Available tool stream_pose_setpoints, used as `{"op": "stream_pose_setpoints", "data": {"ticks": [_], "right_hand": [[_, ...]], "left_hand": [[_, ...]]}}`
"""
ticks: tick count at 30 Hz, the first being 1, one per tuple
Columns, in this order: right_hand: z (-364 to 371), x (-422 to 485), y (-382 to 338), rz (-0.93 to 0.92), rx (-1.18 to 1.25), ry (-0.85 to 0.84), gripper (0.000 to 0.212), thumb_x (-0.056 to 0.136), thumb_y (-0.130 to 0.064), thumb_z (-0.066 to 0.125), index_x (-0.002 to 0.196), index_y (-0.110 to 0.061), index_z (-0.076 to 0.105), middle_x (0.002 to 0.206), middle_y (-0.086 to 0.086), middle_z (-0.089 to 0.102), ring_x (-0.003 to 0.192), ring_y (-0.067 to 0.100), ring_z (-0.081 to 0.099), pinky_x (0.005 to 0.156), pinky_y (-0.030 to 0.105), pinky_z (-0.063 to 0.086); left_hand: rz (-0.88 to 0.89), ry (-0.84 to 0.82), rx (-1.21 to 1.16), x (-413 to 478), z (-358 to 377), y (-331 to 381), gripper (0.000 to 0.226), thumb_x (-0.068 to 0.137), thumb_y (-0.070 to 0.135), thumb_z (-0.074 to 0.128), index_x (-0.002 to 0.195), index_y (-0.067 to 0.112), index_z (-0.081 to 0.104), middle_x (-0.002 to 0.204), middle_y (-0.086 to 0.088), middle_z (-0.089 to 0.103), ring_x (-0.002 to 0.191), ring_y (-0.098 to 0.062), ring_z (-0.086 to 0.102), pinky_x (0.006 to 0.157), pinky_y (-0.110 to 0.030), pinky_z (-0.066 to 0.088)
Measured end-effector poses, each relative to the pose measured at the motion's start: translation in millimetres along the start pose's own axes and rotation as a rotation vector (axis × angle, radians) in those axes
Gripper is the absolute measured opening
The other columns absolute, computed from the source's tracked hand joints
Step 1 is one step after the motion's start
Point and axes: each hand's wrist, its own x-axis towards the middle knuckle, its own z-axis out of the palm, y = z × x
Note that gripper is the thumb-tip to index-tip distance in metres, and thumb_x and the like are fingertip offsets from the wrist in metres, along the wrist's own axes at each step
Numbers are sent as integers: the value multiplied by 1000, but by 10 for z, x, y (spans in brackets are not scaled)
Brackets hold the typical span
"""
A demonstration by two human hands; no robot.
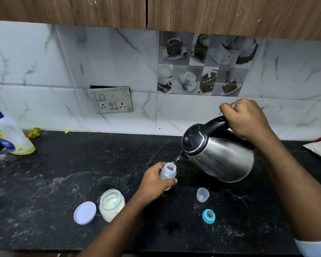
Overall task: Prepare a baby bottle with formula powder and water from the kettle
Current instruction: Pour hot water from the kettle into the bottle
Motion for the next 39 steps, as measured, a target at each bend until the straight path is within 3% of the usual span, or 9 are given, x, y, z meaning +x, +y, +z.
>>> {"op": "stream_pose_setpoints", "data": {"ticks": [6,17,26,39], "right_hand": [[-20,1,5,-7,5,7,49,86,-37,46,46,-13,28,46,7,26,50,30,31,49,37,24],[-48,18,-7,-6,-13,6,49,86,-36,47,47,-16,25,47,4,21,51,29,29,48,37,21],[-58,21,-25,-12,-8,3,48,85,-37,47,48,-15,26,49,5,23,51,27,28,49,37,22],[-68,10,-28,-28,18,-16,48,85,-37,47,48,-17,24,49,3,21,51,27,27,50,38,23]], "left_hand": [[-5,8,3,29,-5,-7,47,73,17,97,112,30,74,104,13,80,96,-8,76,85,-20,58],[-2,-3,1,10,12,23,47,72,20,97,111,33,74,104,20,79,93,-3,75,80,-13,55],[8,2,-13,-7,16,16,46,72,17,96,110,31,75,103,16,80,93,-5,75,81,-15,56],[19,-38,-102,-37,28,14,52,69,21,95,115,28,73,110,7,80,105,-16,76,98,-35,60]]}}
